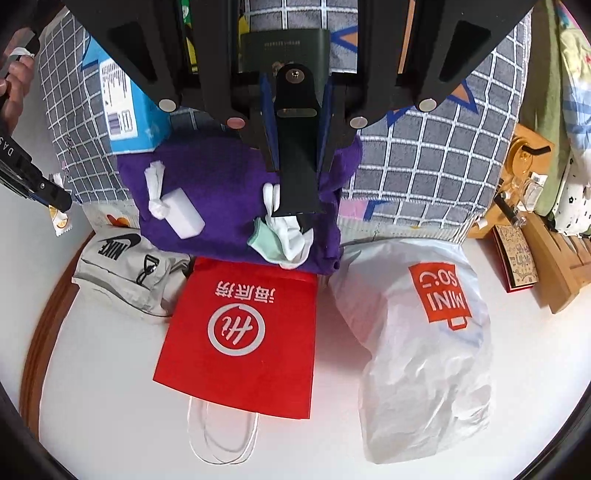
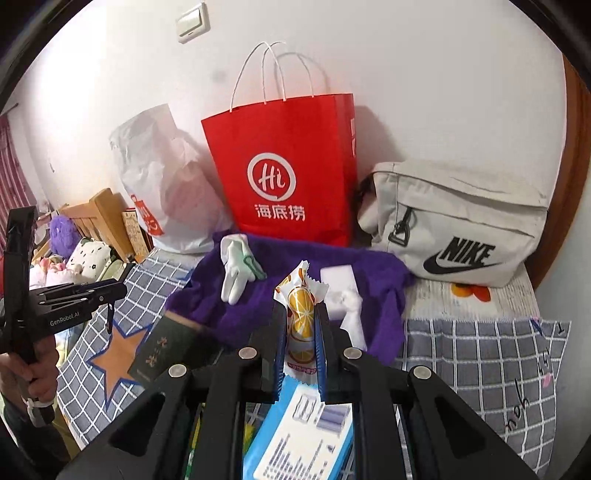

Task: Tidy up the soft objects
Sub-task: 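Carry the strap in the left tool while the right tool carries the packet to the towel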

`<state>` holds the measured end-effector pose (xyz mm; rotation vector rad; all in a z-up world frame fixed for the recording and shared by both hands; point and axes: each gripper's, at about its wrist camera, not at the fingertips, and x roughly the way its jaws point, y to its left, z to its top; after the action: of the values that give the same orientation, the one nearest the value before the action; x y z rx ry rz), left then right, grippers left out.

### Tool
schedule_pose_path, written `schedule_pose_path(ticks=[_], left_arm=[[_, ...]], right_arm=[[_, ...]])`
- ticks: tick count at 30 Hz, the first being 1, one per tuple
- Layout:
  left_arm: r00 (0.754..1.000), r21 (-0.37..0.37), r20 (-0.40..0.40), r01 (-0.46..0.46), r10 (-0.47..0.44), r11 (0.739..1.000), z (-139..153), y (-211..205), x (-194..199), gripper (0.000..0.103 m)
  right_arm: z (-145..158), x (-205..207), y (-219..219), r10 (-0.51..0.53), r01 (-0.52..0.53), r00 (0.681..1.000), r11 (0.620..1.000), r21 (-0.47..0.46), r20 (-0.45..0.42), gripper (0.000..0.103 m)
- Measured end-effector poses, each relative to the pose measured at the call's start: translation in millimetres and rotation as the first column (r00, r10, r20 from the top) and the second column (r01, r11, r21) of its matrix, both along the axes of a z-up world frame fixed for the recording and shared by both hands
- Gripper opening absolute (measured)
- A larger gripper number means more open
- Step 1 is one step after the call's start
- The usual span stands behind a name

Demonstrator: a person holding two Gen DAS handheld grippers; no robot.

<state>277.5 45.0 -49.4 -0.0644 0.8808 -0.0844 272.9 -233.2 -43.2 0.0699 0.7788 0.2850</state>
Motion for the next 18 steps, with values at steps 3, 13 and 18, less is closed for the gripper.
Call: schedule_pose_path(ticks=[3,13,18], left_arm=[[1.0,0.002,0.004,-0.007,0.007,1.0,2.4,1.4,8.9,0.02],[1.0,0.005,0.002,-0.017,0.016,1.0,1.4,2.9,36.8,0.02],[1.0,0.002,-0.012,-0.012,0.012,1.0,-4.4,-3.1,54.2,0.02]], right_arm=[[1.2,11.5,-1.9,-0.003,0.003,1.0,1.0,0.013,0.002,0.014],[-4.9,50.2,-7.9,-0.001,0.001,1.0,0.999,0.049,-0.005,0.014],[-15.3,70.6,-1.5,0.025,-0.023,0.999,0.997,0.074,-0.023,0.014]])
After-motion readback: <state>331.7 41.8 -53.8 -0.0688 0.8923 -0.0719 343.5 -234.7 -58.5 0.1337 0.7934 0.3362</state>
